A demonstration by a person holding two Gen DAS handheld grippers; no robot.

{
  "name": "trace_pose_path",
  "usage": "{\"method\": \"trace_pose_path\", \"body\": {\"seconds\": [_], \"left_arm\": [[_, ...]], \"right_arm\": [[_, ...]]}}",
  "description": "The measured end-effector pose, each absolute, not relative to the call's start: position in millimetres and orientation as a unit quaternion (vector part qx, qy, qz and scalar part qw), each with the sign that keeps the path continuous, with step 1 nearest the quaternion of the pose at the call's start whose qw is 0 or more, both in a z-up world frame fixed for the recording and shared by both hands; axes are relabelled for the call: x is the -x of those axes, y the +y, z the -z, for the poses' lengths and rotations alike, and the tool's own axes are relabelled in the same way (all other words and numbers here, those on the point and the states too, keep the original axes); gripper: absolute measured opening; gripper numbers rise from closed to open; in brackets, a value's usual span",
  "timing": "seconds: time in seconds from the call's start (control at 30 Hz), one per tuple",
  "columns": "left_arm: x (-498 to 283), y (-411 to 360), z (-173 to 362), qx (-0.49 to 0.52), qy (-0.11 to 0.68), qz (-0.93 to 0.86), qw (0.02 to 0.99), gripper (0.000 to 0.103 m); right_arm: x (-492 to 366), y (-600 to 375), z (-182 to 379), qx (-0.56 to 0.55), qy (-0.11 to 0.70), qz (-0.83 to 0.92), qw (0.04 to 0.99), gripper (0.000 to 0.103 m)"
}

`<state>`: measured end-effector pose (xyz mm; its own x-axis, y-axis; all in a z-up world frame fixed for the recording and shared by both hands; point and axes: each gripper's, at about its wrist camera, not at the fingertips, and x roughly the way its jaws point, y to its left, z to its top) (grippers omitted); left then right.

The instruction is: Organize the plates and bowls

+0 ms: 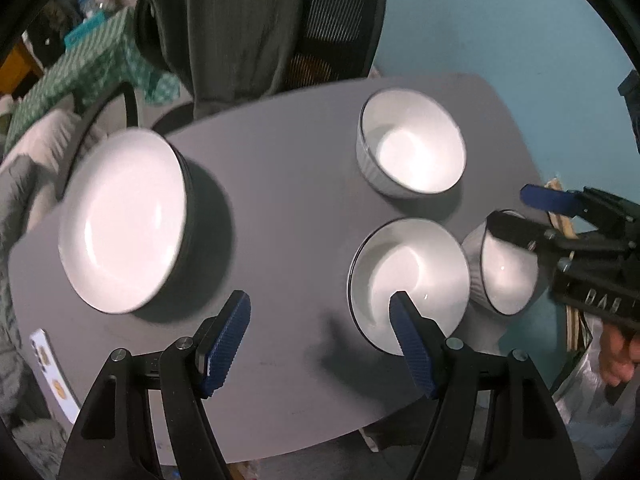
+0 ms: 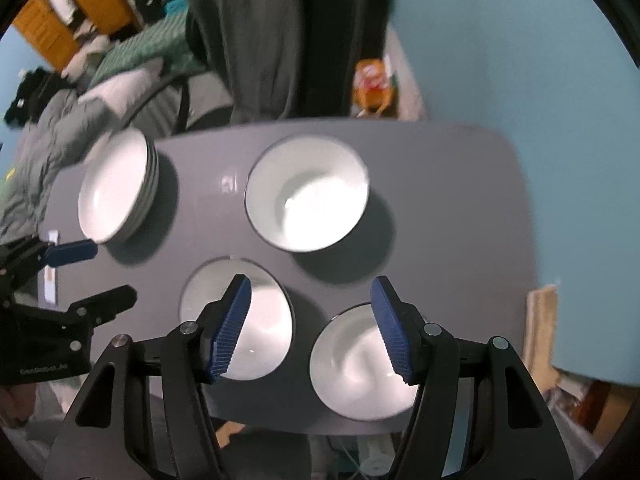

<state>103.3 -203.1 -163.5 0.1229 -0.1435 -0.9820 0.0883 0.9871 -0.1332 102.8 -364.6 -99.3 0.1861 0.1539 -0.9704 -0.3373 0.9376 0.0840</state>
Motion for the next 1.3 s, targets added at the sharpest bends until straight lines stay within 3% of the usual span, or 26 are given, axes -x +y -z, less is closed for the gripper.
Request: {"method": "trace_pose_path", "body": {"seconds": [0.3, 0.4, 0.57, 0.6, 0.77, 0.83, 0.9, 1.3], "left_arm": [[-96, -215, 205, 0.047, 0.683, 0.066, 0.726, 0.073], [-94, -217, 216, 0.051, 0.691, 0.065, 0.718, 0.071], [-95, -219, 232, 0.055, 0.71, 0.058, 0.699, 0.05], [-95, -219, 237, 0.054, 0.717, 0.055, 0.693, 0.041], [-94, -220, 241, 0.067, 0.722, 0.067, 0.685, 0.026], [-93, -222, 239, 0.064, 0.722, 0.071, 0.685, 0.013], [-94, -226, 237, 0.048, 0.72, 0.064, 0.689, 0.008], [-100, -203, 233, 0.031, 0.723, 0.042, 0.689, 0.008]], "right_arm": [[-103, -344, 144, 0.134, 0.639, -0.205, 0.729, 0.062], [-105, -341, 153, 0.144, 0.643, -0.211, 0.722, 0.055], [-105, -331, 165, 0.16, 0.655, -0.214, 0.707, 0.037], [-104, -330, 166, 0.16, 0.657, -0.213, 0.705, 0.036], [-100, -328, 176, 0.14, 0.674, -0.204, 0.696, 0.017], [-99, -328, 175, 0.139, 0.672, -0.194, 0.701, 0.016], [-99, -329, 173, 0.126, 0.677, -0.185, 0.701, 0.015], [-92, -320, 168, 0.048, 0.695, -0.183, 0.693, 0.013]]}}
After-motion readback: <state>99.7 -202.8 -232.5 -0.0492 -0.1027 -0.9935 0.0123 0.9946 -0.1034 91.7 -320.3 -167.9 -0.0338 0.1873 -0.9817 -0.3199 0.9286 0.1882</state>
